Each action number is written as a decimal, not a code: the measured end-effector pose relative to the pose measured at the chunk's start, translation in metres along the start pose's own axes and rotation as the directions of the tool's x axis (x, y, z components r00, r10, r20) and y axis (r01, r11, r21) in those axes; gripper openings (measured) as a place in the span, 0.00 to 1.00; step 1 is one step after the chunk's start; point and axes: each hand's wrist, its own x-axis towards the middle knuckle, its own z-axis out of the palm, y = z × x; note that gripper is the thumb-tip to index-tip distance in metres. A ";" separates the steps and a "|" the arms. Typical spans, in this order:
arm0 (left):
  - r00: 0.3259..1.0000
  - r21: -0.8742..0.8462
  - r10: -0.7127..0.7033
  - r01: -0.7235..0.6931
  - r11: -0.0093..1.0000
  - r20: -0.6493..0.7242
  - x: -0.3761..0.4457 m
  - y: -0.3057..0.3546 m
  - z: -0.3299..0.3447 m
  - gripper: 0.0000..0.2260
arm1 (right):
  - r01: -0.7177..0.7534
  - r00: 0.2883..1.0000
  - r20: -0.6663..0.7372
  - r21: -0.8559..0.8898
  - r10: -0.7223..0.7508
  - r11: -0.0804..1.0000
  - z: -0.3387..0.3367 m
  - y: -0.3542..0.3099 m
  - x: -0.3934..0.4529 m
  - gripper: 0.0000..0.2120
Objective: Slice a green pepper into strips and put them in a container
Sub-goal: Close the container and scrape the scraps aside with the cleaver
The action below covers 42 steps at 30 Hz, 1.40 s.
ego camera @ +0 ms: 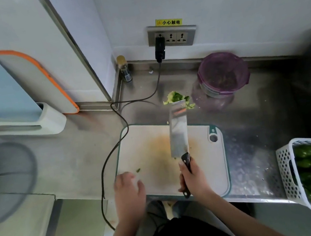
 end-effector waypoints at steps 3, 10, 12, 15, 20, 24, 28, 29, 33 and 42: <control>0.963 -0.015 -0.262 0.261 0.965 -0.064 0.019 -0.018 -0.002 0.13 | 0.057 0.998 0.034 -0.209 -0.051 0.976 0.004 0.016 -0.009 0.10; 0.918 -0.231 -0.389 0.397 0.888 0.081 0.046 -0.044 -0.022 0.13 | 0.048 0.947 0.317 -0.294 0.050 0.955 0.065 0.027 -0.030 0.13; 0.909 -0.210 -0.407 0.417 0.884 0.093 0.050 -0.047 -0.025 0.12 | 0.046 0.957 0.282 -0.395 0.074 0.918 0.071 0.029 -0.028 0.14; 0.888 -0.211 -0.455 0.460 0.863 0.072 0.055 -0.046 -0.023 0.13 | 0.044 0.991 0.130 -0.464 0.019 0.885 0.047 0.031 -0.024 0.14; 0.897 -0.199 -0.441 0.434 0.879 0.010 0.048 -0.035 -0.021 0.14 | -0.080 0.967 -0.250 -0.445 -0.038 0.892 -0.034 0.039 -0.021 0.15; 0.927 -0.106 -0.375 0.375 0.921 0.017 0.050 -0.029 -0.024 0.15 | -0.130 0.846 -0.522 -0.393 -0.105 0.910 -0.073 0.029 -0.031 0.15; 0.979 0.015 -0.202 0.202 0.979 0.020 0.051 -0.023 -0.016 0.15 | -0.047 0.856 -0.494 -0.373 -0.156 0.927 -0.052 0.024 -0.032 0.13; 0.980 0.031 -0.196 0.196 0.980 0.026 0.051 -0.020 -0.014 0.16 | -0.008 0.903 -0.394 -0.418 -0.173 0.908 -0.039 0.023 -0.032 0.13; 0.944 0.021 -0.325 0.325 0.946 0.062 0.059 -0.012 -0.013 0.26 | 0.094 0.991 -0.027 -0.555 -0.130 0.826 -0.002 0.026 -0.025 0.11; 0.936 0.043 -0.344 0.341 0.939 0.078 0.063 -0.015 -0.008 0.29 | -0.178 0.838 -0.536 -0.440 -0.098 0.880 -0.094 0.048 -0.045 0.14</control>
